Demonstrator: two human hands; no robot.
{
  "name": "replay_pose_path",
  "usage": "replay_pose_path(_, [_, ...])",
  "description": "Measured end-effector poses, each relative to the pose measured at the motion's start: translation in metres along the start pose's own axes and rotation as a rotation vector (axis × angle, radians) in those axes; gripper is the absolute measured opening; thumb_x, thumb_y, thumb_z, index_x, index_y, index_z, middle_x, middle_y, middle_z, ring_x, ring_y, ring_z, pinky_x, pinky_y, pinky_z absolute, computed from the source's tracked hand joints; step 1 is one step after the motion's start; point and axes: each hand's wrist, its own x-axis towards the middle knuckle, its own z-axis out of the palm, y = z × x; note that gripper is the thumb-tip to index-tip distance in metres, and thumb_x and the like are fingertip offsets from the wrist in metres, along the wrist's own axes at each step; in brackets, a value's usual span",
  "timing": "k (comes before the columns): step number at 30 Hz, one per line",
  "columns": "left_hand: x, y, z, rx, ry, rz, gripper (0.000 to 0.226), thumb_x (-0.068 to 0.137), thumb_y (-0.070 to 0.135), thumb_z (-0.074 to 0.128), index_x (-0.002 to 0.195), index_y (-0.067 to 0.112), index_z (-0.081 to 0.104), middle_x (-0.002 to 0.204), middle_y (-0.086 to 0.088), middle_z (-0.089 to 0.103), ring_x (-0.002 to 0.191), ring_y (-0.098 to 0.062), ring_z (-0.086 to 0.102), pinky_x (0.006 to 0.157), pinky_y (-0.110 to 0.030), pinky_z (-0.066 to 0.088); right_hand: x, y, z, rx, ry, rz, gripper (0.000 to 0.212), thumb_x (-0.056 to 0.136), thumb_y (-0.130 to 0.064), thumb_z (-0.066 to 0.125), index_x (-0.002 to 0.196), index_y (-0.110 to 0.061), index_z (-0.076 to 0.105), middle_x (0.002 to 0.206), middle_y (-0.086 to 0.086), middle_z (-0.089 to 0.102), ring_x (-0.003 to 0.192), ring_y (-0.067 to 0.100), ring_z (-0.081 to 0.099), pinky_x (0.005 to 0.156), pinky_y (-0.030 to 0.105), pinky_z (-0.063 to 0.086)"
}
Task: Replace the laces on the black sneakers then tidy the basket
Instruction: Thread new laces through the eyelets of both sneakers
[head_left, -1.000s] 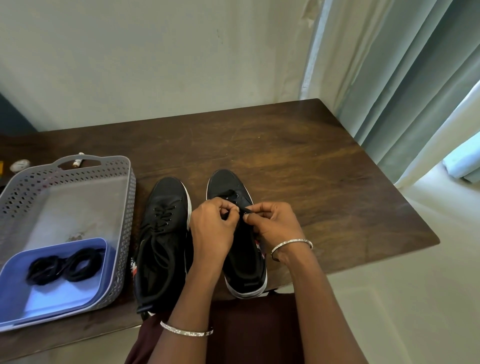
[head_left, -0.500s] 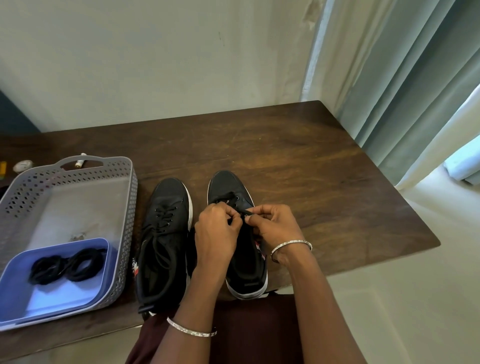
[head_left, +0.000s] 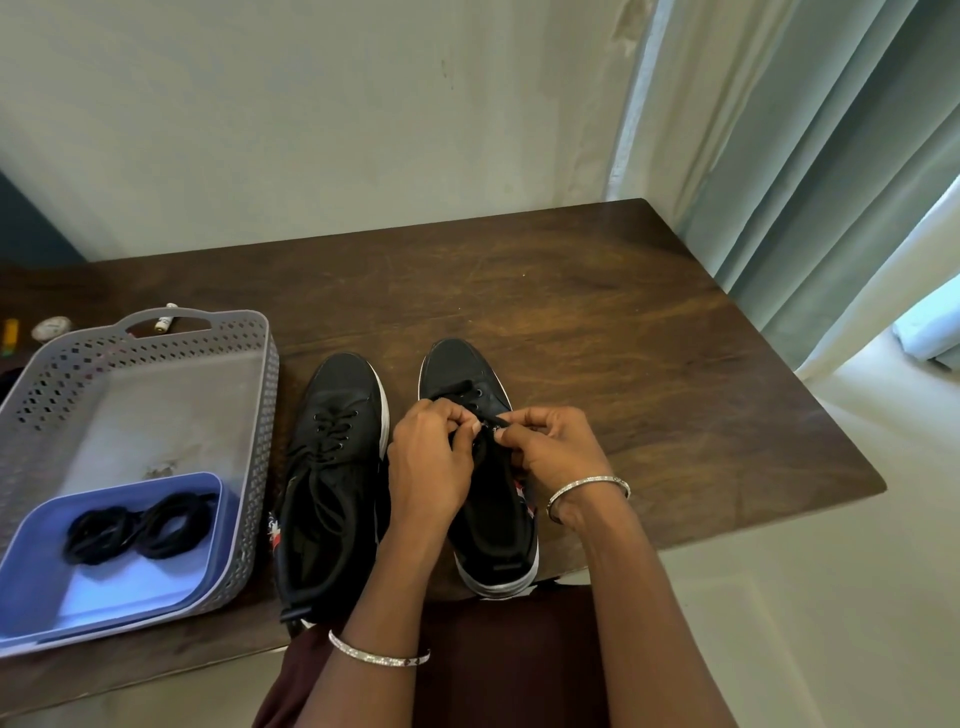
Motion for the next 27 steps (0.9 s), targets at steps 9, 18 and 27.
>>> replay_pose_path(9, [0.004, -0.001, 0.001, -0.041, -0.043, 0.001, 0.006, 0.087, 0.021, 0.073, 0.083, 0.025, 0.071, 0.089, 0.009, 0.064, 0.082, -0.011, 0.059, 0.072, -0.035, 0.05, 0.001, -0.001, -0.001, -0.046, -0.044, 0.01, 0.016, 0.088, -0.005, 0.065, 0.086, -0.014, 0.078, 0.076, 0.014, 0.067, 0.07, 0.023, 0.059, 0.064, 0.032, 0.05])
replay_pose_path(18, [0.0, 0.005, 0.0, -0.147, 0.018, -0.161, 0.007, 0.084, 0.026, 0.077, 0.079, 0.03, 0.075, 0.079, 0.015, 0.07, 0.082, -0.008, 0.067, 0.073, -0.029, 0.053, 0.004, 0.0, 0.003, 0.001, -0.014, 0.011, 0.035, 0.099, -0.027, 0.06, 0.087, 0.003, 0.07, 0.07, 0.009, 0.063, 0.059, 0.015, 0.057, 0.055, 0.025, 0.047])
replay_pose_path(27, [-0.002, 0.01, -0.004, -0.148, 0.048, -0.219, 0.008, 0.079, 0.032, 0.082, 0.081, 0.032, 0.074, 0.076, 0.014, 0.07, 0.077, -0.005, 0.067, 0.066, -0.027, 0.053, 0.01, 0.004, 0.011, -0.12, 0.048, -0.032, 0.016, 0.094, -0.014, 0.067, 0.081, -0.017, 0.076, 0.068, 0.003, 0.068, 0.048, 0.004, 0.054, 0.05, 0.025, 0.043])
